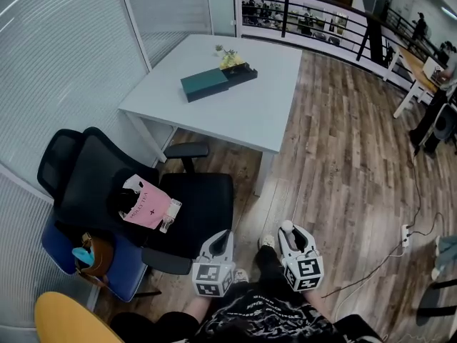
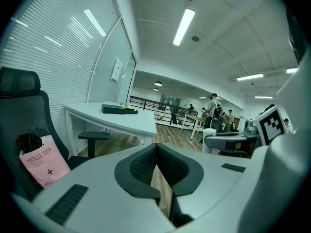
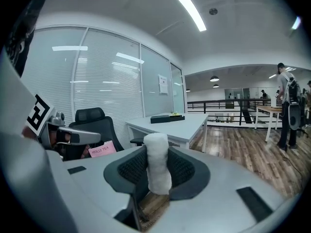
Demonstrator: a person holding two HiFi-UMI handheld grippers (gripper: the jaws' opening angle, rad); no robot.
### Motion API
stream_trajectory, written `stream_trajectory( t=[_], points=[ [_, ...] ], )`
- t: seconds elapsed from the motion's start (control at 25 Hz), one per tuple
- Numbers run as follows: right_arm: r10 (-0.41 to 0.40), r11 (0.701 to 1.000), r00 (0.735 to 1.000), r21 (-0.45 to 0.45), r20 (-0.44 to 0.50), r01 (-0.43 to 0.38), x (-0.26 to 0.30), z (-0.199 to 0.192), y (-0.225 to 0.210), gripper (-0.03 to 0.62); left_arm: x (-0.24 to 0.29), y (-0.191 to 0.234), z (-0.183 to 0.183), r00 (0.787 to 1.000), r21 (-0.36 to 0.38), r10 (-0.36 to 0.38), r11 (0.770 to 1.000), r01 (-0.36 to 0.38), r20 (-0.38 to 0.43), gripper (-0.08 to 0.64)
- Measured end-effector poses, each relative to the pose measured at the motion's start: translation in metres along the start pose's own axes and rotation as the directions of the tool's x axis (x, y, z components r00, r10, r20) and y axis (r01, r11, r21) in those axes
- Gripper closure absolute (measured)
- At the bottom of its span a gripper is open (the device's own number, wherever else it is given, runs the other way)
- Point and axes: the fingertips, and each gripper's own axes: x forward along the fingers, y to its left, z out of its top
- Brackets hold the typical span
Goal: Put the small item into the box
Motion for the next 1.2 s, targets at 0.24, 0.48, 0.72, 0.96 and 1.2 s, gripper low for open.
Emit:
stream_trajectory(
  t=[0.24,0.48,0.72,0.96,1.2],
  points=[
    [0.045,0.999,0.999,-0.012,0.002,-0.045,0.037,0.012,-0.018,0.459,0.026,0.014,0.009,0.998,-0.025,0.056,0.998,-0.055,0.013,0.541],
    [0.076,0.993,0.997,-0.087,-0.029,-0.079,0.09,0.027,-0.054,0.459,0.074,0.029,0.023,0.992,-0.083,0.123,0.989,-0.122,0.008,0.541],
    [0.129,0.985,0.991,-0.11,-0.022,-0.13,0.144,0.058,-0.101,0.459,0.141,0.024,0.048,0.99,-0.094,0.144,0.985,-0.142,0.008,0.541],
    [0.163,0.979,0.987,-0.122,-0.012,-0.163,0.186,0.079,-0.146,0.459,0.197,0.013,0.064,0.987,-0.084,0.162,0.983,-0.161,0.003,0.541],
    [0.198,0.972,0.98,-0.125,-0.019,-0.199,0.213,0.087,-0.183,0.459,0.241,-0.001,0.074,0.984,-0.075,0.177,0.981,-0.177,-0.001,0.541]
  ],
)
